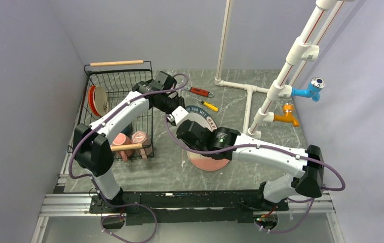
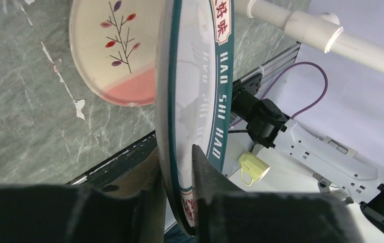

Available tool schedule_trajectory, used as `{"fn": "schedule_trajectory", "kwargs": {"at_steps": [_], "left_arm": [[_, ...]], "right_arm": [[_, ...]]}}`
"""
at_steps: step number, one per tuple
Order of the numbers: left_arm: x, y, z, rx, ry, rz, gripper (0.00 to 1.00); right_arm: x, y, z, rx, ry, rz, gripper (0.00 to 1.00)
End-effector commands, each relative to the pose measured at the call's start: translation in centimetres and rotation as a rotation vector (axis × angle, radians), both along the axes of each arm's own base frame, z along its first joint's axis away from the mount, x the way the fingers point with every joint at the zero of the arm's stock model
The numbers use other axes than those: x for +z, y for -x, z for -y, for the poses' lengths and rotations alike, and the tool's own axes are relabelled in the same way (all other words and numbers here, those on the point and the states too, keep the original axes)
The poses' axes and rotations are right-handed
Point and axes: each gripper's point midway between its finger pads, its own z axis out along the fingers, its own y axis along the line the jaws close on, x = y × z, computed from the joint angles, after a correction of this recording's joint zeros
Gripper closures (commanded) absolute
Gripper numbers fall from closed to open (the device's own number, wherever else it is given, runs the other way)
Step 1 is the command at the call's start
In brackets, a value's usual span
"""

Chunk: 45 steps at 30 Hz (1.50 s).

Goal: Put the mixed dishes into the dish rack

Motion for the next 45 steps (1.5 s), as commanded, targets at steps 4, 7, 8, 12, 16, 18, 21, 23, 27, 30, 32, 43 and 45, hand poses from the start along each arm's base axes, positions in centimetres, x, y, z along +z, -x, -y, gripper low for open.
{"fn": "schedule_trajectory", "kwargs": {"at_steps": [4, 7, 8, 12, 16, 18, 21, 23, 27, 30, 32, 43, 45], "left_arm": [[2.1, -0.3, -0.1, -0.024, 0.01, 0.097, 0.97], [2.3, -0.6, -0.4, -0.017, -0.006, 0.121, 1.0], [2.3, -0.6, -0.5, -0.014, -0.015, 0.129, 1.0], [2.4, -1.3, -1.8, -0.002, -0.095, 0.171, 1.0], [2.9, -2.5, -3.4, 0.021, -0.197, 0.249, 1.0], [3.2, -3.1, -4.5, 0.033, -0.255, 0.292, 1.0], [3.6, -4.0, -6.4, 0.054, -0.365, 0.352, 1.0], [4.1, -4.6, -7.8, 0.075, -0.434, 0.388, 1.0], [5.9, -5.5, -10.7, 0.134, -0.557, 0.466, 1.0], [7.8, -6.4, -12.1, 0.187, -0.584, 0.532, 1.0], [9.0, -6.8, -13.0, 0.233, -0.578, 0.562, 1.0], [15.3, -7.4, -21.8, 0.544, -0.781, 0.785, 1.0], [16.6, -7.2, -23.4, 0.586, -0.838, 0.838, 1.0]], "right_arm": [[4.0, -1.3, -2.1, -0.001, -0.135, 0.069, 1.0], [3.9, -1.2, -2.2, 0.007, -0.131, 0.061, 1.0], [3.8, -1.1, -2.2, 0.011, -0.128, 0.056, 1.0], [4.1, -0.3, -2.8, 0.069, -0.131, 0.026, 0.82], [5.3, 0.0, -2.7, 0.092, -0.172, 0.04, 0.51], [6.4, -0.1, -2.2, 0.07, -0.209, 0.069, 0.41], [8.1, -0.6, -1.0, 0.027, -0.269, 0.11, 0.33], [8.9, -1.2, 0.1, -0.018, -0.304, 0.126, 0.3], [8.9, -2.9, 3.1, -0.133, -0.362, 0.111, 0.27], [8.0, -3.6, 4.5, -0.184, -0.406, 0.064, 0.26], [7.5, -3.9, 5.0, -0.205, -0.427, 0.032, 0.26], [5.7, -5.0, 4.2, -0.232, -0.45, -0.08, 0.26], [5.6, -5.1, 3.8, -0.225, -0.447, -0.094, 0.26]]}}
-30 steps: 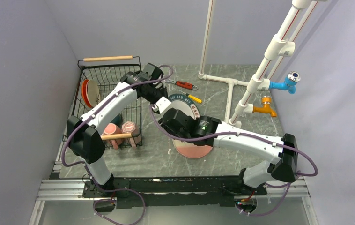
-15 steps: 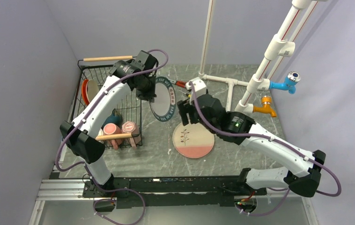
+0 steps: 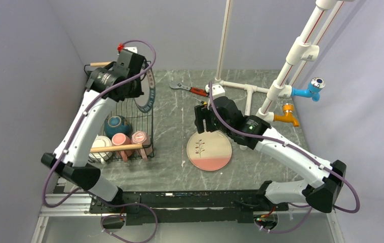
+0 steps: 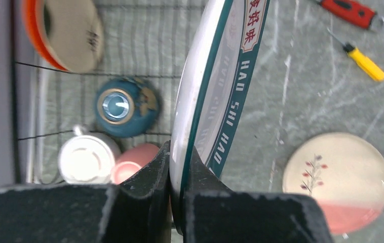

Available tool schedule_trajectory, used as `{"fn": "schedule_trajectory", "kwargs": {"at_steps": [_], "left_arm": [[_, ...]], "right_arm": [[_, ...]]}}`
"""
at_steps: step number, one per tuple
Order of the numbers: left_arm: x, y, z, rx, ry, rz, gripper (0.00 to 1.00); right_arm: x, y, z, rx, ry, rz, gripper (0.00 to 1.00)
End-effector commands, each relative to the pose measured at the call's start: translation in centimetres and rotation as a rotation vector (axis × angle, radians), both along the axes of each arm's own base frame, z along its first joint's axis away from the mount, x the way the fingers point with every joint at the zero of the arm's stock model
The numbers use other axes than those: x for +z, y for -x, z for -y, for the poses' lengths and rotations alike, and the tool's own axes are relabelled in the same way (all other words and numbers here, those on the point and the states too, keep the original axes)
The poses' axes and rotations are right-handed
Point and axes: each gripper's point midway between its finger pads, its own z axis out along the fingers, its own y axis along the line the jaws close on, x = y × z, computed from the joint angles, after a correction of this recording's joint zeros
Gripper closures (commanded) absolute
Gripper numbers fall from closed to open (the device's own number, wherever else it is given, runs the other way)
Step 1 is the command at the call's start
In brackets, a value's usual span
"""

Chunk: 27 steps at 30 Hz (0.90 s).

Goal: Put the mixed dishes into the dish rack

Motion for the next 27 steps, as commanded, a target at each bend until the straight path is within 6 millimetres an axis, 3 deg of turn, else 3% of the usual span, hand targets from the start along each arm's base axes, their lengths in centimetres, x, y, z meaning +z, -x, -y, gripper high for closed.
{"fn": "schedule_trajectory", "kwargs": {"at_steps": [1, 7, 11, 17, 22, 27], "left_arm": [[6.1, 0.0, -4.9, 0.14, -0.127, 0.25, 1.0], [8.9, 1.1, -9.5, 0.26, -0.327, 0.353, 1.0], [9.2, 1.6, -11.4, 0.307, -0.461, 0.364, 1.0], [8.6, 0.9, -12.7, 0.301, -0.629, 0.382, 1.0], [7.1, 0.0, -12.2, 0.278, -0.609, 0.375, 1.0], [5.8, -1.3, -12.5, 0.28, -0.634, 0.334, 1.0]], "right_arm": [[1.2, -0.3, -1.4, 0.02, -0.062, -0.022, 0.26], [0.9, -0.8, -2.0, 0.033, -0.049, -0.052, 0.26], [0.7, -1.0, -2.4, 0.038, -0.048, -0.077, 0.26], [0.7, -1.2, -2.9, 0.051, -0.04, -0.106, 0.26], [0.9, -1.5, -3.2, 0.048, -0.038, -0.113, 0.24], [1.3, -2.1, -2.5, 0.019, -0.017, -0.104, 0.1]]}}
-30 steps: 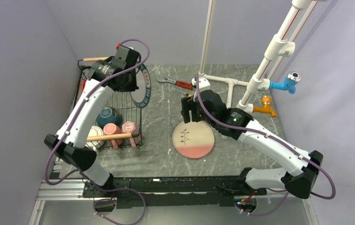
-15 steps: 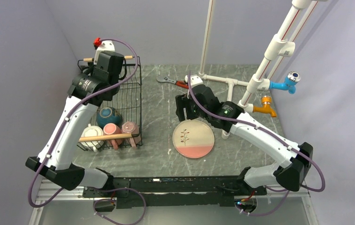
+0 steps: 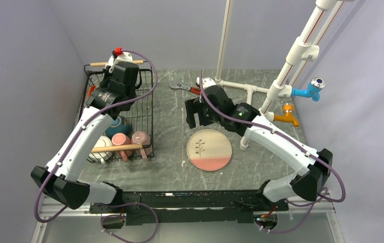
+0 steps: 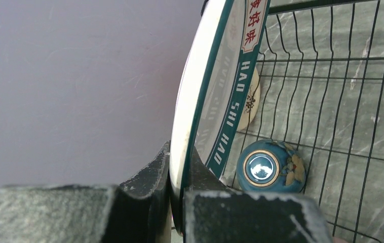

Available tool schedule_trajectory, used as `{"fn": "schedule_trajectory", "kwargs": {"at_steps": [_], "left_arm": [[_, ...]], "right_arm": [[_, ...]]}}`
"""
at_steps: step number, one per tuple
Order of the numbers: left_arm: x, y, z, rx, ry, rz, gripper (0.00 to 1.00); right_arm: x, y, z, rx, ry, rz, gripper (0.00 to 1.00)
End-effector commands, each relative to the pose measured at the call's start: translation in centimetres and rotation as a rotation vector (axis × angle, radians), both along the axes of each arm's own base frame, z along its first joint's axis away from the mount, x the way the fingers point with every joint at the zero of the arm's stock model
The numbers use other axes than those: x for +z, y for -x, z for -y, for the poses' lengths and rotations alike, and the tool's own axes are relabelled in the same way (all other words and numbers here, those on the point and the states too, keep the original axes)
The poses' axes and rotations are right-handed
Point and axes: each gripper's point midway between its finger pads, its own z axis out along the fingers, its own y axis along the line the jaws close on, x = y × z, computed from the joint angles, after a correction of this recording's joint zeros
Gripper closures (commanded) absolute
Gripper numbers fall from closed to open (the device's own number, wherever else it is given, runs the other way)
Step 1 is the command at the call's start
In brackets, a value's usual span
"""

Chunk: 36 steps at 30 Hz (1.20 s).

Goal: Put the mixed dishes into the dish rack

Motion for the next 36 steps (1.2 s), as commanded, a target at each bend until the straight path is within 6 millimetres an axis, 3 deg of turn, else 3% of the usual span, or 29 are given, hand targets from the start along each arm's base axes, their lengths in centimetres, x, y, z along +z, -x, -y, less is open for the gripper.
{"fn": "schedule_trajectory", "kwargs": {"at_steps": [1, 13, 20, 30, 36], "left_arm": [[1.9, -1.2, -0.9, 0.056, -0.003, 0.092, 1.0], [-1.7, -4.4, -2.7, 0.196, 0.014, 0.024, 1.0], [-6.5, -5.8, -2.7, 0.251, 0.081, -0.091, 1.0], [-11.8, -6.9, -5.4, 0.329, 0.134, -0.187, 1.0], [-13.7, -8.3, -5.3, 0.311, 0.172, -0.259, 1.0]], "right_arm": [[2.3, -1.0, 0.6, -0.039, -0.011, 0.034, 0.08], [3.8, -5.4, 2.0, -0.136, -0.006, 0.031, 0.0], [2.4, -7.5, 2.5, -0.157, 0.023, -0.051, 0.0], [1.2, -9.4, 1.9, -0.149, 0.052, -0.111, 0.0], [0.6, -10.4, 1.8, -0.142, 0.056, -0.132, 0.0]]}}
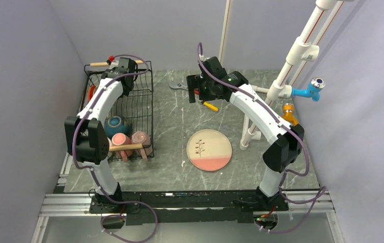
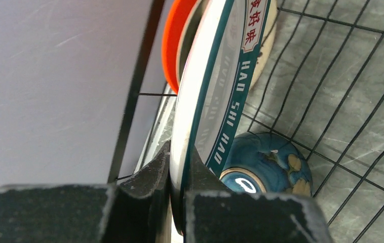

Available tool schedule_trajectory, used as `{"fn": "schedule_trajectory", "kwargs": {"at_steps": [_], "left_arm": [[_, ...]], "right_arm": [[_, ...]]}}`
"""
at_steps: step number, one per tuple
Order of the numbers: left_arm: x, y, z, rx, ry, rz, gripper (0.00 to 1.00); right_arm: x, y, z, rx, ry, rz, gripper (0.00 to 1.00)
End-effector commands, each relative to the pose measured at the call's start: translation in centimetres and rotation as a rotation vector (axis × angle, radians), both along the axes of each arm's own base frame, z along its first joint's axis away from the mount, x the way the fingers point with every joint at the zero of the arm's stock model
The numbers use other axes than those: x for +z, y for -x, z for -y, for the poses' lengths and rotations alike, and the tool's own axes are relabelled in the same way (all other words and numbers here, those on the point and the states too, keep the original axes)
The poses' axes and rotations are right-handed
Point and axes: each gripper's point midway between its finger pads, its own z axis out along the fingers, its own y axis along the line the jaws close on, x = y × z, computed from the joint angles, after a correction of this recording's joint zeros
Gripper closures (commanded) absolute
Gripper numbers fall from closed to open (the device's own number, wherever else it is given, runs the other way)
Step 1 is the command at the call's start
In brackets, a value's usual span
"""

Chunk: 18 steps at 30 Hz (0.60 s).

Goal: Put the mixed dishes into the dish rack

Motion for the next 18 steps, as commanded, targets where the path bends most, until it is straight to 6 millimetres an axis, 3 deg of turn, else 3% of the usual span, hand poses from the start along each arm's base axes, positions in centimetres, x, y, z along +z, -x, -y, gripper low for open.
{"fn": "schedule_trajectory", "kwargs": {"at_steps": [1, 18], "left_arm": [[0.2, -1.7, 0.5, 0.002, 0.053, 0.033, 1.0], [-2.1, -3.2, 0.1, -0.001, 0.083, -0.034, 0.99]], "right_arm": [[1.2, -1.0, -0.1, 0.015, -0.018, 0.012, 0.0], [0.3, -2.8, 0.4, 0.013, -0.038, -0.016, 0.0]]}}
